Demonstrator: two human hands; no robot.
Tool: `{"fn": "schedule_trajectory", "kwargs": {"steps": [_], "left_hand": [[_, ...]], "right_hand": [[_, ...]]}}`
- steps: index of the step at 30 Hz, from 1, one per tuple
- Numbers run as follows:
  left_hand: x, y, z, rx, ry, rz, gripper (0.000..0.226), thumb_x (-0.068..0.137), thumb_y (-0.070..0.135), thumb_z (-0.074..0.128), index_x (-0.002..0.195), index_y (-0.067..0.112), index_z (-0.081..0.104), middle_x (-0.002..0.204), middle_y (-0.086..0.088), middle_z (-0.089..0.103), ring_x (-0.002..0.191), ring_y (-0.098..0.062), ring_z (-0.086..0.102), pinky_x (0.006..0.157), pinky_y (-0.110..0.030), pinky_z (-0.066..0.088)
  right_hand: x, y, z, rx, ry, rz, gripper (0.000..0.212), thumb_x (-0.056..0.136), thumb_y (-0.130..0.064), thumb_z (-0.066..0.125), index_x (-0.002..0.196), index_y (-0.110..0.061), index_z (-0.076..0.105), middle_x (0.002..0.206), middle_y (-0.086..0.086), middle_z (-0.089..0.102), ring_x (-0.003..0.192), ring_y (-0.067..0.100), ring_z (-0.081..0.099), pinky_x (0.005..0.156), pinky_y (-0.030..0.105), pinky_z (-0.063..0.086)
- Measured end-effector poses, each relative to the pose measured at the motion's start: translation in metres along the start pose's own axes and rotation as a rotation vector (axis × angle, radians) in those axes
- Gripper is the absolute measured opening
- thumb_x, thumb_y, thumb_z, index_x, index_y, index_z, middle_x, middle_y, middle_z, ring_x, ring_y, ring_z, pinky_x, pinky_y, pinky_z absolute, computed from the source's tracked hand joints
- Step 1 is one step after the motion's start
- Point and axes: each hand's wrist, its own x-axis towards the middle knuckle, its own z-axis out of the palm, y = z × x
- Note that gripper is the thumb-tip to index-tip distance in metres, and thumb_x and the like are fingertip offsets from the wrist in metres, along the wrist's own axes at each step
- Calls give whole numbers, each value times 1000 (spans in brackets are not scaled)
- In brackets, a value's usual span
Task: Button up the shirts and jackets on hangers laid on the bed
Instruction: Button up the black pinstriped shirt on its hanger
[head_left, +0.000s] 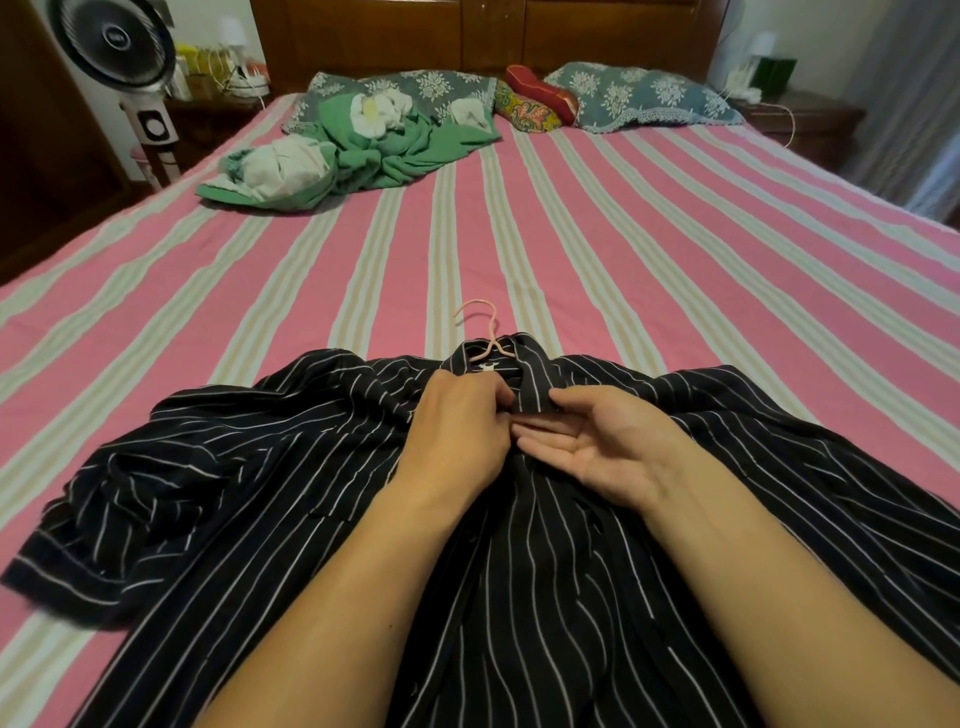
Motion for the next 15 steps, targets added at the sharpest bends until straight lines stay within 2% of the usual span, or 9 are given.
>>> {"fn": "schedule_trajectory", "kwargs": {"steps": [4, 6, 8, 10, 12, 13, 15], "left_hand": [[2, 1, -1, -62, 15, -37, 21, 86, 13, 64, 99, 23, 77, 95, 4, 74, 100, -18, 62, 86, -32, 50], [3, 1, -4, -226, -1, -175, 16, 84, 13, 69, 89, 26, 78, 87, 10, 74, 89, -11, 67, 78, -27, 50], [4, 1, -7, -396, -15, -309, 14, 83, 11, 75, 85, 24, 79, 83, 10, 74, 86, -9, 68, 73, -22, 49], [4, 1, -9, -470, -45, -369, 13, 84, 9, 76, 85, 22, 79, 84, 7, 74, 86, -9, 69, 74, -21, 49], [3, 1, -10, -480, -54, -371, 13, 83, 8, 77, 83, 22, 77, 82, 5, 75, 84, -10, 69, 73, -22, 51], [3, 2, -9, -479, -50, -360, 14, 82, 8, 77, 82, 22, 76, 81, 5, 75, 82, -10, 70, 73, -22, 51], [4, 1, -9, -477, -47, -340, 15, 81, 7, 77, 79, 21, 74, 79, 3, 74, 79, -12, 70, 71, -22, 51]], "right_hand": [[-3, -2, 2, -119, -10, -82, 19, 101, -7, 49, 112, -1, 62, 105, 25, 73, 94, 32, 73, 83, 41, 61], [-5, -4, 4, -322, 16, -206, 18, 102, -13, 49, 108, -6, 65, 102, 20, 75, 95, 29, 75, 89, 41, 60], [-8, -6, 6, -508, 113, -391, 9, 100, -18, 55, 106, -16, 61, 99, 15, 76, 91, 25, 76, 88, 44, 60], [-9, -8, 1, -872, 230, -724, 9, 95, -19, 60, 100, -27, 57, 89, 2, 75, 83, 18, 74, 83, 42, 60], [-8, -5, -2, -1284, 166, -975, 16, 92, -19, 64, 100, -34, 64, 92, -10, 67, 86, 8, 65, 83, 34, 54], [-6, -1, -3, -1400, 109, -1012, 20, 91, -19, 66, 105, -34, 68, 97, -14, 61, 89, 4, 60, 85, 30, 51], [1, 2, -3, -1460, 82, -975, 25, 90, -20, 69, 113, -32, 73, 100, -13, 54, 92, 5, 55, 86, 25, 47]]}}
